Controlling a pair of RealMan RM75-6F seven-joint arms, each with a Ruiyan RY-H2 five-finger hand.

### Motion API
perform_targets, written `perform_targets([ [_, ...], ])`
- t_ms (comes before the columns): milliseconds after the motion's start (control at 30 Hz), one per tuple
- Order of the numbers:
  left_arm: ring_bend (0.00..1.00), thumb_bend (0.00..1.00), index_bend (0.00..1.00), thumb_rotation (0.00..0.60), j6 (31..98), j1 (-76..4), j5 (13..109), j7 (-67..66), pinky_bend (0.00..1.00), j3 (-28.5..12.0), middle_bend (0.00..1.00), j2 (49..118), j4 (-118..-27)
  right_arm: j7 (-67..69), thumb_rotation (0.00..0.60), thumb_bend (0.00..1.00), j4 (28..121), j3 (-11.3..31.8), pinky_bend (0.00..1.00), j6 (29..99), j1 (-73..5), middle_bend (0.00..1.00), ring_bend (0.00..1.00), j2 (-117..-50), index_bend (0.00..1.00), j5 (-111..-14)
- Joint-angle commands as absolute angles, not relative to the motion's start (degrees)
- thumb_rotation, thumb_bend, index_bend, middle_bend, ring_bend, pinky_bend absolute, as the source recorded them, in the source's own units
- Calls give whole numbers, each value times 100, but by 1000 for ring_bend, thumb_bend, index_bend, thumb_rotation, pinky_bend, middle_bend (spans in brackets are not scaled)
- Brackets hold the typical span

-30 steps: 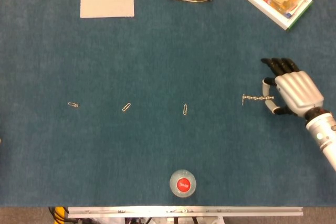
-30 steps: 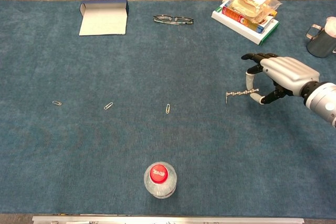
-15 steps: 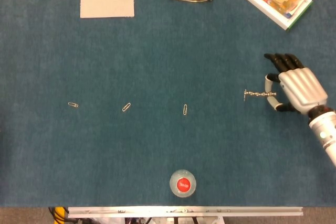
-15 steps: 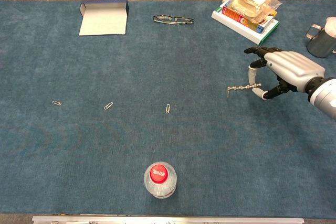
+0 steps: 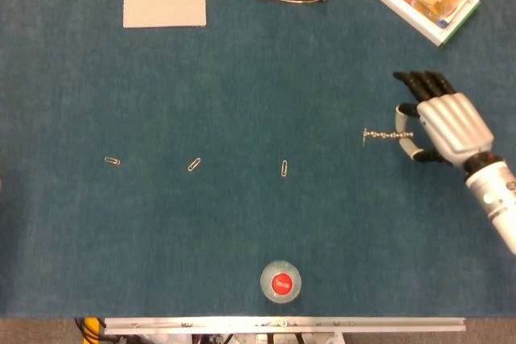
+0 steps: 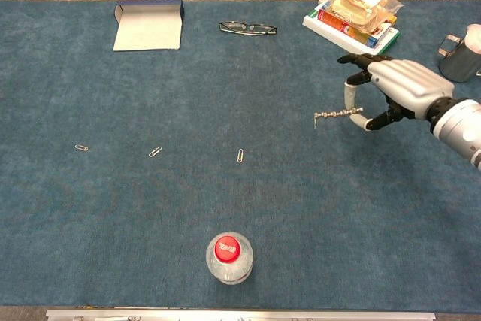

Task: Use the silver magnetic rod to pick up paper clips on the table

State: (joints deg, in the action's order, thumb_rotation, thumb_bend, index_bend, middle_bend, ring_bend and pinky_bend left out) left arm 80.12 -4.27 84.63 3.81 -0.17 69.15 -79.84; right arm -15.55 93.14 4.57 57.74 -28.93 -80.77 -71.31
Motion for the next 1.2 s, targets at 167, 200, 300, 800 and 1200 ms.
perform_targets([
  [167,294,359,451,600,7958,-454,8464,428,420,-3,430,6897,-7952,-1575,600,342,9317,653,61,5701,-3115,74,0,-8126,605,-7164],
  [200,294,359,451,600,7948,-460,8464,435,420,-2,430,6896,-7947,-1589,600,342,9313,679,61,5682,-3155,74,0,-8140,605,-7171],
  [300,294,360,453,600,7929,-469,8488,465,420,20,431,6879,-7949,-1625,600,343,9290,780,61,5618,-3293,74,0,-8200,606,-7166],
  [800,294,359,455,600,7911,-477,8496,791,420,34,432,6834,-7716,-1747,600,347,8572,1330,61,5065,-4219,74,0,-8843,606,-6847],
  [1200,294,360,455,600,7760,-495,8485,1224,420,85,432,6884,-7314,-1469,600,347,7768,1571,61,4659,-4939,74,0,-9470,606,-6855],
])
